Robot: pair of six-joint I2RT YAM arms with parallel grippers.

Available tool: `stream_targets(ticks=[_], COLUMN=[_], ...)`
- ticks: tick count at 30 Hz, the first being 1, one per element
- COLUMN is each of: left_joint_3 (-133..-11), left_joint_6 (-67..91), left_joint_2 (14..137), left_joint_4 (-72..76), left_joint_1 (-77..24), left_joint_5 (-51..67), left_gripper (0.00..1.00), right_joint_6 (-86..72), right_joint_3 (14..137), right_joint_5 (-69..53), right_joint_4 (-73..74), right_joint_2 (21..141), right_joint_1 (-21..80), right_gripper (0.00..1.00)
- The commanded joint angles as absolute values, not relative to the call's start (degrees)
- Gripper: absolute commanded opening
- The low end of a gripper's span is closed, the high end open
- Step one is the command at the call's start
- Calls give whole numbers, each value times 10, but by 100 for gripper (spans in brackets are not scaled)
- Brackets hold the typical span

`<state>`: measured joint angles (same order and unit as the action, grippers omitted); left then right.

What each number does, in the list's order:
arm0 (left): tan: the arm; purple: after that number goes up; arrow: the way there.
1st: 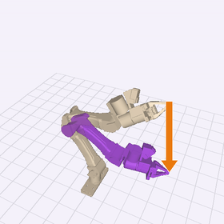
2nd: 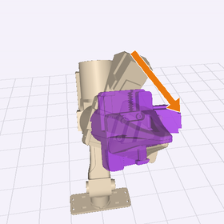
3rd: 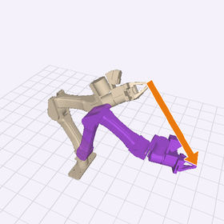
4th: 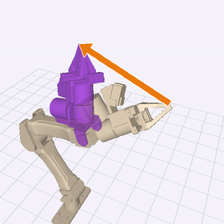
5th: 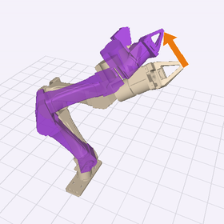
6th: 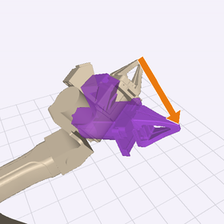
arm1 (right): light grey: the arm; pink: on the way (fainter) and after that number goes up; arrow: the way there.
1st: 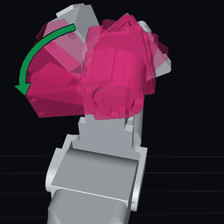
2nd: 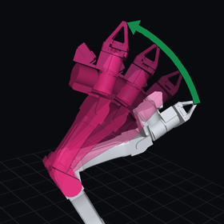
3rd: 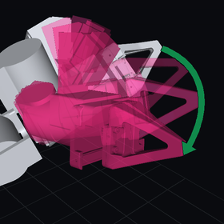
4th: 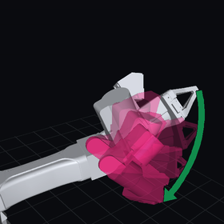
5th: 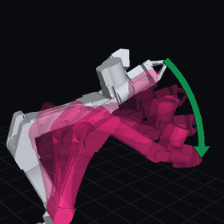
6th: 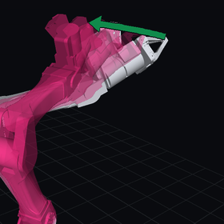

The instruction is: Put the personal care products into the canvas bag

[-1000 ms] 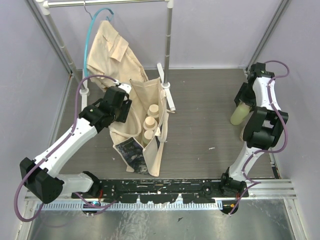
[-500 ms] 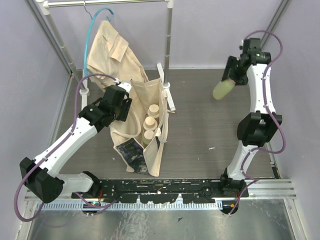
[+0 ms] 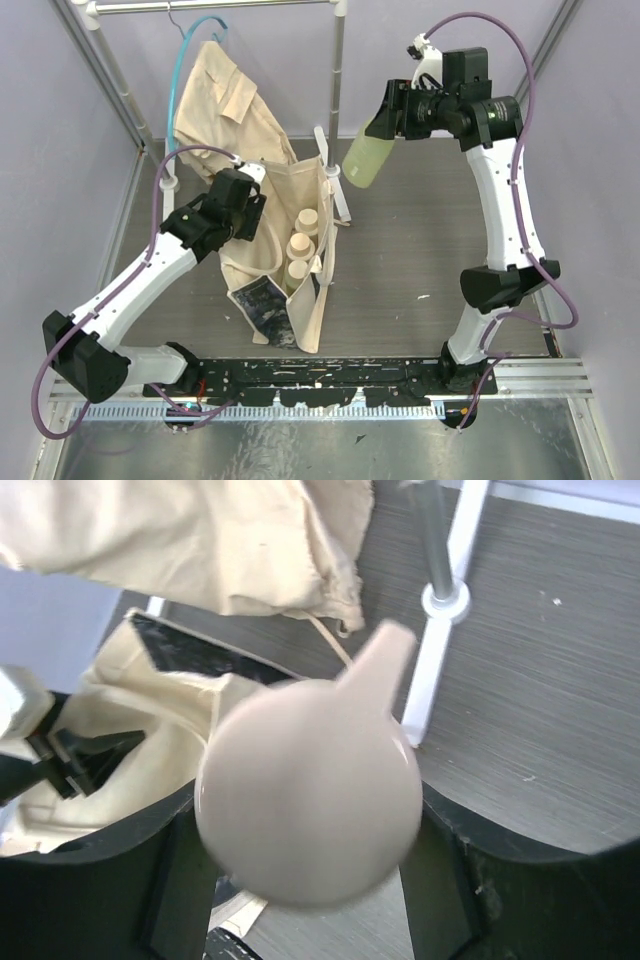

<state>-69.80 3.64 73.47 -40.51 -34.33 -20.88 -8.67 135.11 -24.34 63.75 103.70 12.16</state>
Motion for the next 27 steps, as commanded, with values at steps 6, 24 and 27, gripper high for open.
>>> stream_targets(ticks=[6, 24, 27], left_joint_3=[-677, -668, -671], left_joint_6=[34, 41, 41], left_joint_2=[711, 696, 692], left_joint_4=[-380, -374, -375], left_joint_1=[-343, -343, -343], left_joint_5=[-193, -182, -181], left_gripper=[57, 53, 42], right_joint_6=[-123, -173, -172], right_joint_3=[1369, 1363, 1331], right_joint_5=[-333, -392, -389], right_joint_4=[535, 411, 409], right_joint_2=[961, 952, 949], right_joint_1=[183, 290, 299], right_gripper=[1, 1, 1])
